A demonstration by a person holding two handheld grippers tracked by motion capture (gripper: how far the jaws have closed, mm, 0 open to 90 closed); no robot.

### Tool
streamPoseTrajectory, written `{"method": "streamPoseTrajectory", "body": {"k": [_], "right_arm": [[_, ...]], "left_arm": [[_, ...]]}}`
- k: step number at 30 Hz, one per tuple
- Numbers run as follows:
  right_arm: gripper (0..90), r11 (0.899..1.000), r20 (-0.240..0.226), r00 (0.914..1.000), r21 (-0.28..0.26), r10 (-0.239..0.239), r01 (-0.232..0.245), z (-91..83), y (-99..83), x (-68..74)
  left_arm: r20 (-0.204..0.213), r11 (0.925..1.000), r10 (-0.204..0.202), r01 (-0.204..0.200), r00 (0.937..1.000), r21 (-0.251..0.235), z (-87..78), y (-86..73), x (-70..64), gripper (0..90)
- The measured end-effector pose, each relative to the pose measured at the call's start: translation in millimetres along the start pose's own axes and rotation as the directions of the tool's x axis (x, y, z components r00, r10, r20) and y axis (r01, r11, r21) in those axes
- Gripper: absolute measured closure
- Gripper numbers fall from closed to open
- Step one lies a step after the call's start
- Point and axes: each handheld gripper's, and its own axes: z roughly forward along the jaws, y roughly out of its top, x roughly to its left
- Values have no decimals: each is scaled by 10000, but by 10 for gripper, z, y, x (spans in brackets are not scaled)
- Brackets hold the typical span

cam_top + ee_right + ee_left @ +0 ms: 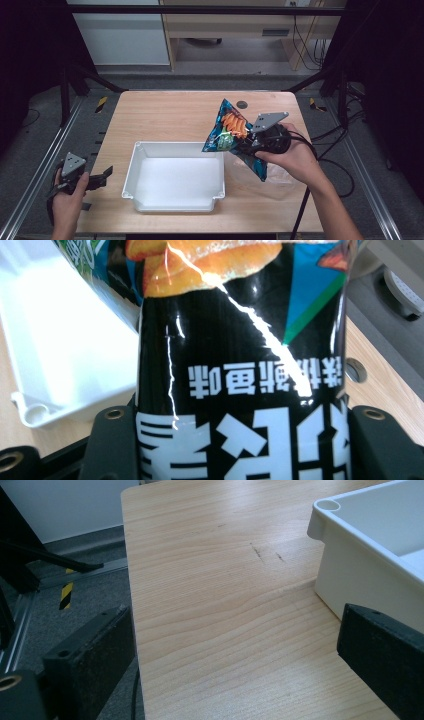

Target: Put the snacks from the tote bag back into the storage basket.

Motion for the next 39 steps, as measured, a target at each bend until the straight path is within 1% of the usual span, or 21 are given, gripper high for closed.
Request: {"method": "streamPoseTrajectory", "body": {"k": [4, 13, 14, 22, 27, 32, 39], "right_arm": [[414, 9998, -99, 9999, -179, -35, 33, 11, 62, 51], [414, 9988, -231, 9989, -270, -405, 399, 25, 182, 159], [414, 9984, -248, 9985, -301, -495, 487, 30, 212, 193], [414, 9968, -364, 9967, -365, -727, 714, 55, 304, 289], [414, 9952, -410, 9950, -406, -906, 889, 62, 363, 331], [414, 9921, -513, 9916, -463, -1190, 1167, 83, 453, 402], [414, 9900, -589, 9888, -438, -1368, 1343, 139, 522, 457]], "left_arm": [[-1, 10000, 2, -2, 10000, -6, 0, 0, 0, 21], [-1, 10000, 0, 0, 10000, -5, 2, 0, 0, 21], [-3, 10000, 2, -2, 10000, -7, 2, 0, -1, 21], [-5, 10000, 0, 0, 10000, -9, 3, 0, 0, 21], [0, 10000, 11, -11, 10000, -5, 4, 1, -2, 21], [5, 10000, 14, -14, 10000, 1, 5, 2, -2, 21], [-9, 10000, 1, -1, 10000, -18, 6, 2, -1, 20]]}}
